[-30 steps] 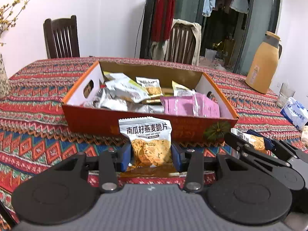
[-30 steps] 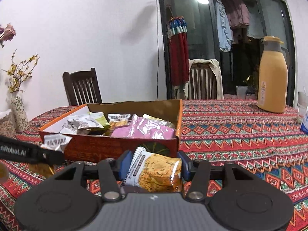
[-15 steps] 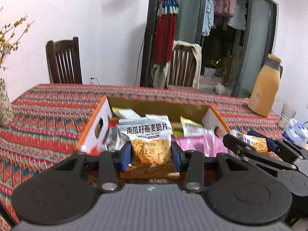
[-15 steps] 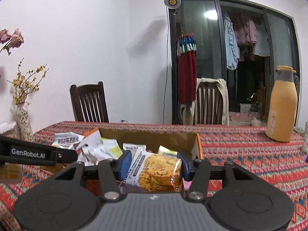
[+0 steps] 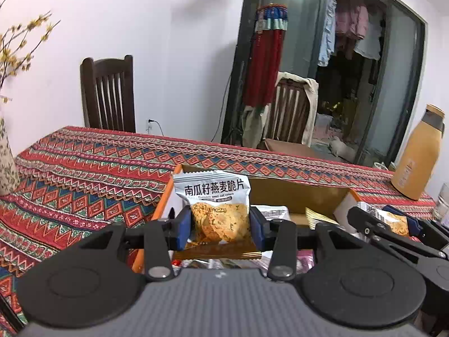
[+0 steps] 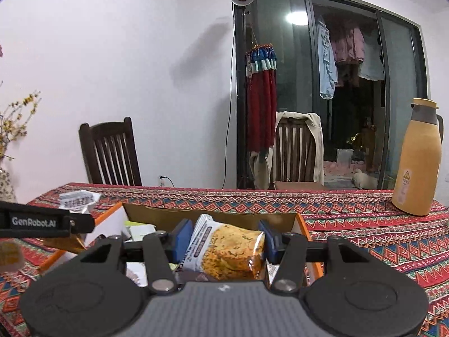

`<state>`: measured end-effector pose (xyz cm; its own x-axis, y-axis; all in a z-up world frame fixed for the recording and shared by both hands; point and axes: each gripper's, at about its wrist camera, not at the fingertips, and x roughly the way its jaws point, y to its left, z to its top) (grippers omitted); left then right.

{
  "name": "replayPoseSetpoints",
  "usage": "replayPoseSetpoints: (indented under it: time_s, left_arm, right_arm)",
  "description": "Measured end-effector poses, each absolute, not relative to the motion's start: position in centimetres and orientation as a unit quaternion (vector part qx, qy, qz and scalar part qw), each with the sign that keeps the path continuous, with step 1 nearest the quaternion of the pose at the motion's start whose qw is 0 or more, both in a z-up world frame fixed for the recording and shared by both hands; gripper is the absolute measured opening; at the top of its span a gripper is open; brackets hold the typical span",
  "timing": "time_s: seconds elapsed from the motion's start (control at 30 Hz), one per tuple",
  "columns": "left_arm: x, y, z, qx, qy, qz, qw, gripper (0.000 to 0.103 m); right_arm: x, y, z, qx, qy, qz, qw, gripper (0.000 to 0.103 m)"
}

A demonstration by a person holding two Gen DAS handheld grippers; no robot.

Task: Organize snacks
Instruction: 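Carry both packets into the cardboard box and open both grippers, then lift both open grippers up and back from the box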

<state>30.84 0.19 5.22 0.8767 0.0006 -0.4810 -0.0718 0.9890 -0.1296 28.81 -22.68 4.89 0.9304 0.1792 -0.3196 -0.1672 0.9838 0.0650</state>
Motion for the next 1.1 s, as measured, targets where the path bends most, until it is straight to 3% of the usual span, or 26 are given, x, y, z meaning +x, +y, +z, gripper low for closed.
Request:
replayPoseSetpoints:
  time_s: [0.23,0.3,0.33,0.4,0.43,0.5,1.1]
  left_arm:
    - [31.6,1.5,3.7,-0.076,0.246,0.020,0.966,0.044]
    - [31.5,1.8,3.6,-0.081,0.244,0.020,0.966,0.048]
    - [31.2,1.9,3.6,-0.085,0.241,0.019,0.967,0.053]
    - [30.5,2.2,4.0,-0.094,0.226,0.018,0.969,0.096]
    - [30.0,2.2,4.2,-0.096,0.214,0.028,0.972,0.103]
    - [29.2,2.3,4.7,-0.099,0.192,0.032,0.976,0.103]
    - [26.0,1.9,7.3,-0.102,0.149,0.024,0.983,0.103]
  right_arm:
    - [30.3,-21.7,2.4,0.000,0.172,0.092,0.981,0.052]
    - [30.4,-21.8,2.1,0.001,0.176,0.093,0.980,0.060]
    - [30.4,-21.9,2.1,0.004,0.178,0.090,0.980,0.066]
    - [30.2,-22.4,2.0,0.010,0.180,0.090,0.979,0.078]
    - [30.2,-22.6,1.9,0.015,0.182,0.087,0.979,0.091]
    - [30.0,-23.0,1.9,0.024,0.181,0.080,0.980,0.103]
    - [28.0,-23.5,4.0,0.044,0.166,0.070,0.983,0.103]
